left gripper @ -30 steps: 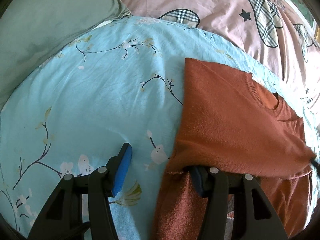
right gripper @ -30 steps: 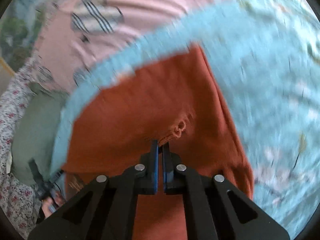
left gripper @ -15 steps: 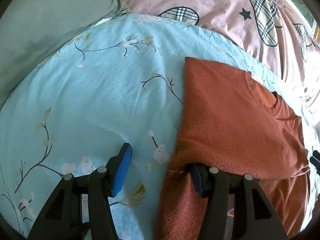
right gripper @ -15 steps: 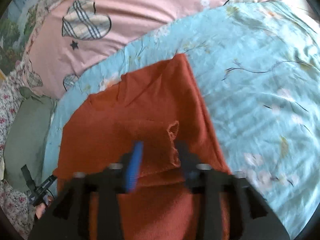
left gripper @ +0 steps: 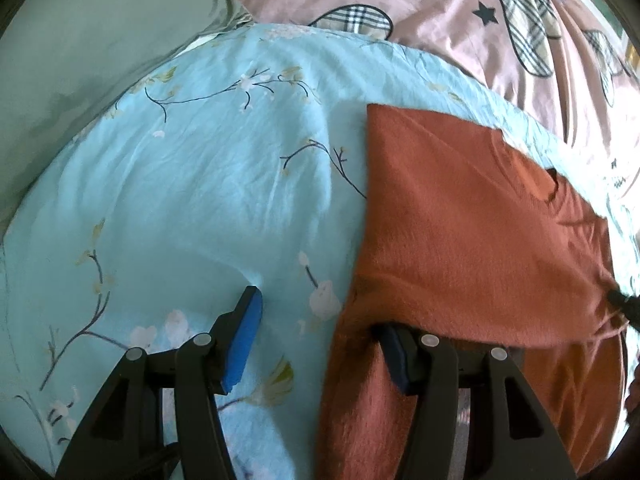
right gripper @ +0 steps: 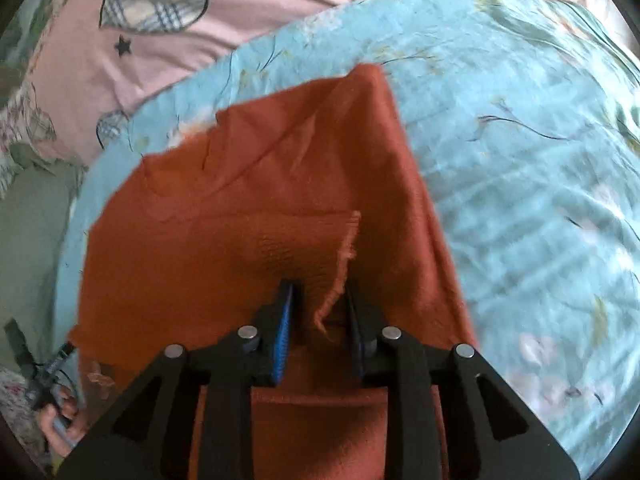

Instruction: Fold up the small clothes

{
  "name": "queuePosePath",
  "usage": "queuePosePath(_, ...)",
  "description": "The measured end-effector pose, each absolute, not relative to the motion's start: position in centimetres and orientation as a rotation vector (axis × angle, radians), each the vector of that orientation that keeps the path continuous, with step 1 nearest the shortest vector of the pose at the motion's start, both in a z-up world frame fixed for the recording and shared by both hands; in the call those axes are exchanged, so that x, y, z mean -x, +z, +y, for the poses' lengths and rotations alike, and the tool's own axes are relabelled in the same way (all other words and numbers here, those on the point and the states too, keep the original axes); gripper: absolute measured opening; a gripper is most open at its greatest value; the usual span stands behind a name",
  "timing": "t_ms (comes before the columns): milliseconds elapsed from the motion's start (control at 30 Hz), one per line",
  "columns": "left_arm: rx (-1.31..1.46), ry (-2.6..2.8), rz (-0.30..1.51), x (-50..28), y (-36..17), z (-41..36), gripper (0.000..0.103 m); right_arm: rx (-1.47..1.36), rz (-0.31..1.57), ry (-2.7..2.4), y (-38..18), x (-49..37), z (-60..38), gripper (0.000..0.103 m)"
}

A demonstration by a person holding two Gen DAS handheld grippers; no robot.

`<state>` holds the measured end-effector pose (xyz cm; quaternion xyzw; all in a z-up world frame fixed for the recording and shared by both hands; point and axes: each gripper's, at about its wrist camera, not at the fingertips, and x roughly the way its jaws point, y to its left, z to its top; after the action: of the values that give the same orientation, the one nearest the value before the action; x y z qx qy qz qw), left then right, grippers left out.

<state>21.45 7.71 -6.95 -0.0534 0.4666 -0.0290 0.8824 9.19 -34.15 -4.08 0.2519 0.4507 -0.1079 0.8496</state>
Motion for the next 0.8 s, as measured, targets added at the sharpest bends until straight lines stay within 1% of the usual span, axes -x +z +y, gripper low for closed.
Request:
queuePosePath(100,0.081,-0.083,0.978,-19.7,-6.5,7.8,0.057,-0.534,0.887,-0.184,-1.6,-6.5,-33.7,0.029)
queuePosePath(233,0.05,-0.115,0.993,-16.1,-6.1,7.5,0.056,-0.52,0.882,-0.142,-0.3,-2.9,-32.4,0.032)
queuePosePath(467,0.01,-0.168,1.013,-8.9,-5.5,6.2,0.056,-0.514,0.901,-0.145,-0.7,3.2,-29.8,0.034)
queuePosePath(533,-0.002,-0.179,1.024,-6.9,-5.5,5.8,0.056,-0.516,0.904,-0.15,-0.7,4.8,-29.5,0.035)
queuePosePath(667,0.037,-0.223,1.069,-3.4,-6.0,5.9,0.057,-0.514,0.91,-0.135,-1.0,7.5,-28.9,0.046)
queuePosePath(700,0.039,-0.232,1.076,-2.7,-6.1,5.9,0.059,-0.519,0.914,-0.127,-1.4,8.5,-28.9,0.046)
queuePosePath(800,0.005,-0.232,1.086,-0.3,-6.6,5.5,0.059,-0.57,0.934,-0.096,-2.6,11.0,-29.3,0.046)
